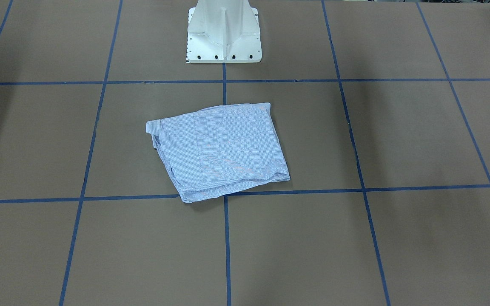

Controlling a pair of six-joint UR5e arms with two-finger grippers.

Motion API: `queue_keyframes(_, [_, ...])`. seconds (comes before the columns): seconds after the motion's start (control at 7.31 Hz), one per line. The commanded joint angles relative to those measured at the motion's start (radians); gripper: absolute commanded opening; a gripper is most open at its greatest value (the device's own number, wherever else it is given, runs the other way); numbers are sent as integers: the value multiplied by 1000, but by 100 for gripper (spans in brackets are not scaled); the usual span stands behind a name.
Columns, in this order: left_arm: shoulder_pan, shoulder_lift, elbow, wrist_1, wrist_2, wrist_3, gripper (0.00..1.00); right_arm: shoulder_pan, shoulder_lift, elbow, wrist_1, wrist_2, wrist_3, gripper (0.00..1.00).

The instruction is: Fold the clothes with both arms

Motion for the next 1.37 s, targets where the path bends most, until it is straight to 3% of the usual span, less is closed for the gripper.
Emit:
queue_keyframes(0.0, [0, 1, 0, 0, 1, 0, 100, 0, 3, -1, 0, 1, 1, 100])
queue_keyframes(1.09, [0, 4, 9, -2, -8, 9, 100, 0, 5, -1, 0, 3, 1, 100])
queue_keyframes(1.23, [0, 4, 12, -2, -52, 9, 100, 0, 6, -1, 0, 3, 1, 100])
